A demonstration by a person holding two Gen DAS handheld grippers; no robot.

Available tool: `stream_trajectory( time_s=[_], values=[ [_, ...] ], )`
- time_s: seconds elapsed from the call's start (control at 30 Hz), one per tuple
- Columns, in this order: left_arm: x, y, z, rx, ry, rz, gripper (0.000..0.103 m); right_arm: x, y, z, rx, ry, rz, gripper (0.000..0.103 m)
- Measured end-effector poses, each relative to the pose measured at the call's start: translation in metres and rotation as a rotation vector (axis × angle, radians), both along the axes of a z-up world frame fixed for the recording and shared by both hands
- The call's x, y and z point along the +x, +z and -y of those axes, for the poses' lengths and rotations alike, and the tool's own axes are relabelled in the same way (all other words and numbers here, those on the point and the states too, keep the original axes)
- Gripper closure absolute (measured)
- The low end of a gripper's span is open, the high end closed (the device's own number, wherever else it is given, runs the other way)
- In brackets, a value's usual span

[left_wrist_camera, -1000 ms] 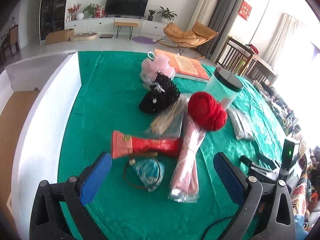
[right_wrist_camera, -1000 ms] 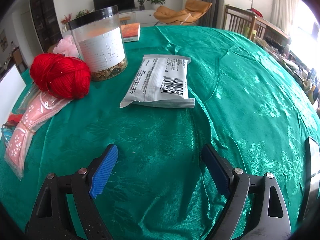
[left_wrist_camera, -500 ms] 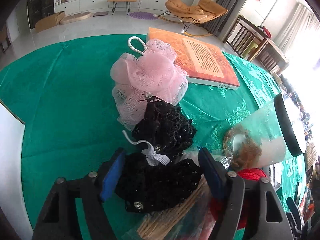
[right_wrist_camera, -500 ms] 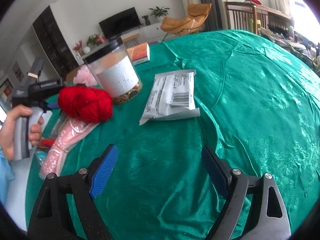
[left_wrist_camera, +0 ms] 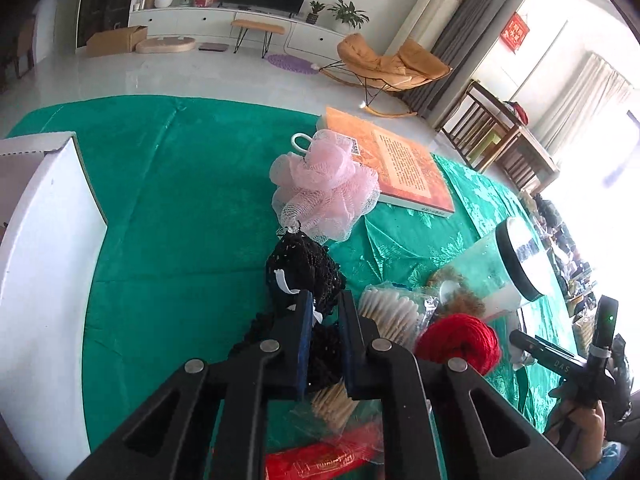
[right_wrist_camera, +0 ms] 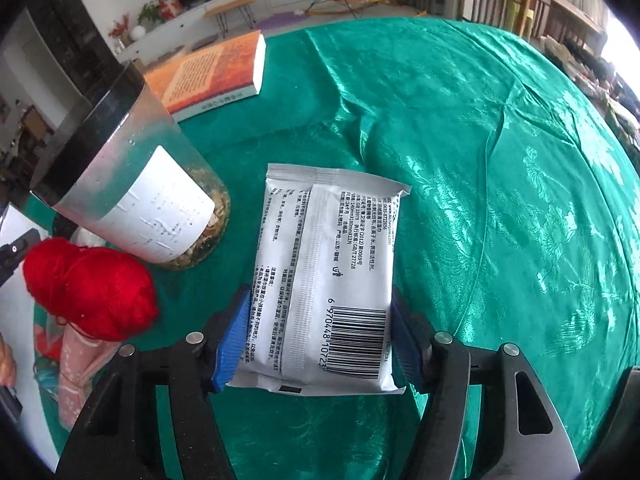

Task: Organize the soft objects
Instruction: 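Close right tool on white barcode packet while left tool closes on black mesh bag, then carry both held items into the white box and open both tools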

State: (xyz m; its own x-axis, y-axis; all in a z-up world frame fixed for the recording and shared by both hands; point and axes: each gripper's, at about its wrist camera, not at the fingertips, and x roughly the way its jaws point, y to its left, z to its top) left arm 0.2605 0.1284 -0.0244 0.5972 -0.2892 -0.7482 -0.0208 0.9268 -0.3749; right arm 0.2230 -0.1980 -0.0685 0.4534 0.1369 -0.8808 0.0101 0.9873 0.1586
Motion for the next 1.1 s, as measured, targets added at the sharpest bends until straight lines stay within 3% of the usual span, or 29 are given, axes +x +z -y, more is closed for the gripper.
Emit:
stream_trajectory(
  time_s=[0.17,0.37,0.47,0.5,0.53,0.6,0.7,0.97,1.03,1.1],
  values=[
    [-0.002,-0.005,0.017,0.136,-0.086,-0.004,0.089,-0.022,0.026,0.027,0.05,-0.044,0.114,0.037],
    [0.006,-0.015,0.016,0.13,-0.065,-0.006,0.088,-0.051,0.031,0.035,0.084,-0.01,0.153,0.037],
    [0.01,-0.01,0.018,0.161,-0.072,0.0,0.083,-0.06,0.024,0.041,0.105,-0.006,0.146,0.037],
    [0.011,-0.009,0.019,0.178,-0.077,0.001,0.069,-0.064,0.022,0.044,0.115,-0.008,0.145,0.037],
    [0.011,-0.008,0.021,0.19,-0.078,0.01,0.038,-0.065,0.021,0.046,0.121,-0.011,0.145,0.037],
    [0.01,-0.006,0.024,0.215,-0.073,0.045,0.008,-0.067,0.019,0.048,0.128,-0.015,0.146,0.037],
    [0.015,-0.01,0.029,0.258,-0.074,0.048,0.008,-0.071,0.023,0.046,0.147,-0.009,0.155,0.037],
    [0.042,-0.057,0.029,0.289,-0.025,-0.117,0.008,-0.079,0.048,0.028,0.182,0.02,0.211,0.036],
    [0.046,-0.065,0.031,0.331,-0.023,-0.155,0.007,-0.081,0.055,0.026,0.171,0.029,0.226,0.036],
    [0.048,-0.071,0.028,0.325,-0.016,-0.19,0.004,-0.082,0.061,0.024,0.161,0.036,0.237,0.036]
  ],
)
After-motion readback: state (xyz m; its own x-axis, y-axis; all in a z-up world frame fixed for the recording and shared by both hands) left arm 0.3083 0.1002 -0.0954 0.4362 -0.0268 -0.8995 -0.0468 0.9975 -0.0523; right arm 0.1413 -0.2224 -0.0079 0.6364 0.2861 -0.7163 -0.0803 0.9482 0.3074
